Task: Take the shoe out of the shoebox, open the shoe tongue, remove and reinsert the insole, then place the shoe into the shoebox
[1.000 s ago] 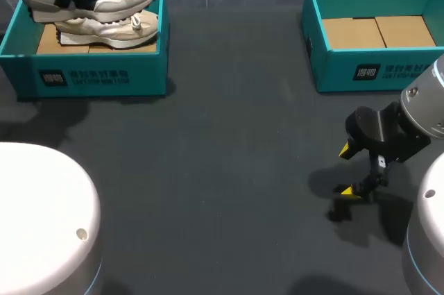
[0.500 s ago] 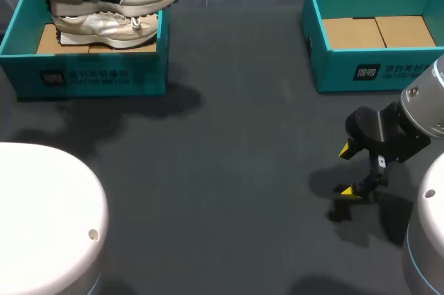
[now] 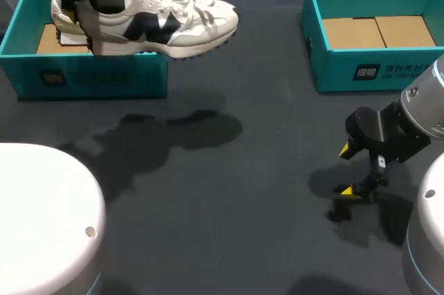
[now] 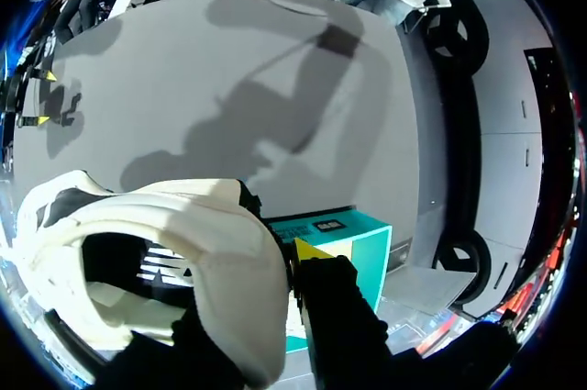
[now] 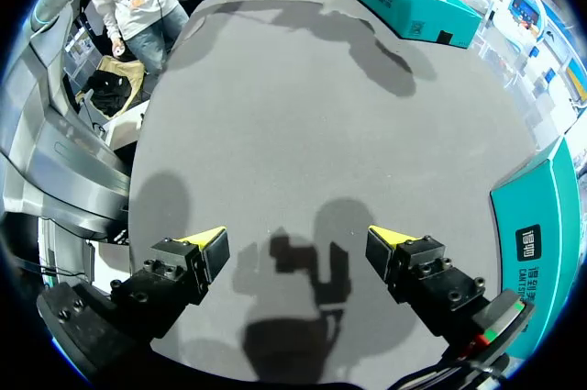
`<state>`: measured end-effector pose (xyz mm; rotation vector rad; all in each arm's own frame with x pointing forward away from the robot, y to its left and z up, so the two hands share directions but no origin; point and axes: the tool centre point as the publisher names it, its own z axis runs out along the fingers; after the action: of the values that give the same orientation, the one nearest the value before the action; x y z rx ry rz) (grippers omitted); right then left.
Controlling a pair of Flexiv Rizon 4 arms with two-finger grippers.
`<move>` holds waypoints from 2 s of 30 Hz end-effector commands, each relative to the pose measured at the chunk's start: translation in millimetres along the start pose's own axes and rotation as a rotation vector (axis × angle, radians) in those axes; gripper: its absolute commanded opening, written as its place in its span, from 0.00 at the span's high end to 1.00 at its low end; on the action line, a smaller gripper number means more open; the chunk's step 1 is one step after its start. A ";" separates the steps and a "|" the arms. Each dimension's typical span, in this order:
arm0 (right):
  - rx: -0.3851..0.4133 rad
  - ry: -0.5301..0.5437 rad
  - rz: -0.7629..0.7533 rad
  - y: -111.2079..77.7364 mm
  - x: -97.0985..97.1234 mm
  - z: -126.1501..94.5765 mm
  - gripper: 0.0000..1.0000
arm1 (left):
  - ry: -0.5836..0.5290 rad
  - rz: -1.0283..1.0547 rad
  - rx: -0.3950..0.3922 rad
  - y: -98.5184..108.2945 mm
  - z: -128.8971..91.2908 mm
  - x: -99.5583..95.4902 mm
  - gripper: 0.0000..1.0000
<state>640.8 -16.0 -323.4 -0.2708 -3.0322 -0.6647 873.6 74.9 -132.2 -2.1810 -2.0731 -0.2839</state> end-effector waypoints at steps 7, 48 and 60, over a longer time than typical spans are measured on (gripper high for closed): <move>0.002 -0.003 0.000 -0.1 1.9 -0.3 0.00 | 0.033 0.022 -0.016 -62.5 7.2 -63.3 1.00; 0.002 -0.003 0.000 -0.1 1.9 -0.3 0.00 | 0.066 0.052 0.008 -166.8 106.9 -174.8 1.00; 0.002 -0.003 0.000 -0.1 1.9 -0.3 0.00 | 0.036 0.054 -0.039 -180.4 140.7 -218.2 1.00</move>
<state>640.7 -16.0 -323.4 -0.2708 -3.0322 -0.6647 692.6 -88.0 -310.0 -2.2384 -2.0074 -0.3416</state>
